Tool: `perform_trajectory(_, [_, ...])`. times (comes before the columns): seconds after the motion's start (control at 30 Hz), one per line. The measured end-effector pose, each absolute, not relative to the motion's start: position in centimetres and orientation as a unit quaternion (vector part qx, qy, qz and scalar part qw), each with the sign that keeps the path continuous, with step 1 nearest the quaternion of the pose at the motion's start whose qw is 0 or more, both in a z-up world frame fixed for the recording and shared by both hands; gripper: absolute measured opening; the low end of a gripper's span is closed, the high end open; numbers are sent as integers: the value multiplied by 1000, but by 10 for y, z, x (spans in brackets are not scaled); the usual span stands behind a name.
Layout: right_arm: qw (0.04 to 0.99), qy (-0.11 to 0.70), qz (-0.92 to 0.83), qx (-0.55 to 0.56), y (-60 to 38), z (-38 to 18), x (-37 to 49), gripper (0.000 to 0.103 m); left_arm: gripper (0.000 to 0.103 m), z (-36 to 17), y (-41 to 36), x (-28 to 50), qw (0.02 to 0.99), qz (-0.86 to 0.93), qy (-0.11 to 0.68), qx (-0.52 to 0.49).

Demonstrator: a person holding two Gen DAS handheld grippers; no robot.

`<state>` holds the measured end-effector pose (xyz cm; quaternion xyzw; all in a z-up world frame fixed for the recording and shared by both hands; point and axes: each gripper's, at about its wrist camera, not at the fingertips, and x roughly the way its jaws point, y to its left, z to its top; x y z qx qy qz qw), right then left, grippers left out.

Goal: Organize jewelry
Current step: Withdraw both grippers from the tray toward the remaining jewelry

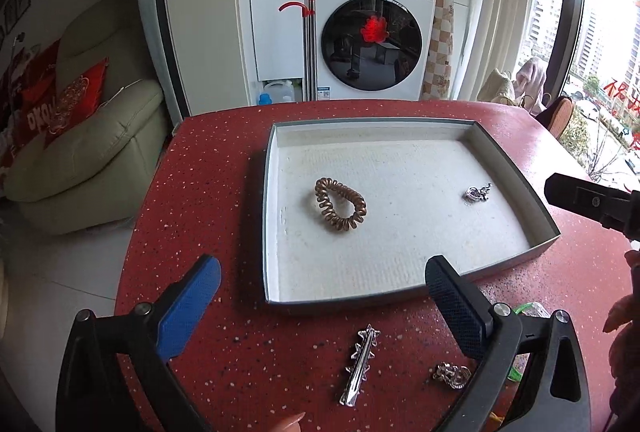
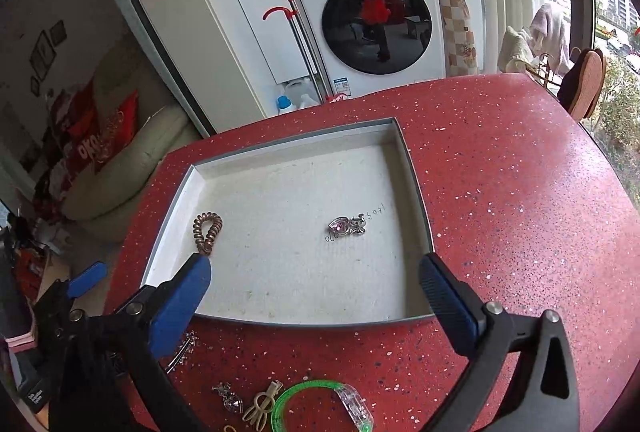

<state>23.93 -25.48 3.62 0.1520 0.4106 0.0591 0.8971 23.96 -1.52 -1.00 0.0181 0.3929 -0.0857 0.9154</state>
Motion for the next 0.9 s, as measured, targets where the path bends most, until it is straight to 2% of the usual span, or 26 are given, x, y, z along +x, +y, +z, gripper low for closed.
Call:
perform_trajectory(0.47, [890,420,66,164,-250,41,150,103,103,-21,1,145,916,-71,396,11])
perform_trajectory(0.9, [863,480,16,153,-251,-18,76,103,103,-51,-16,82,896,-105,431,-1])
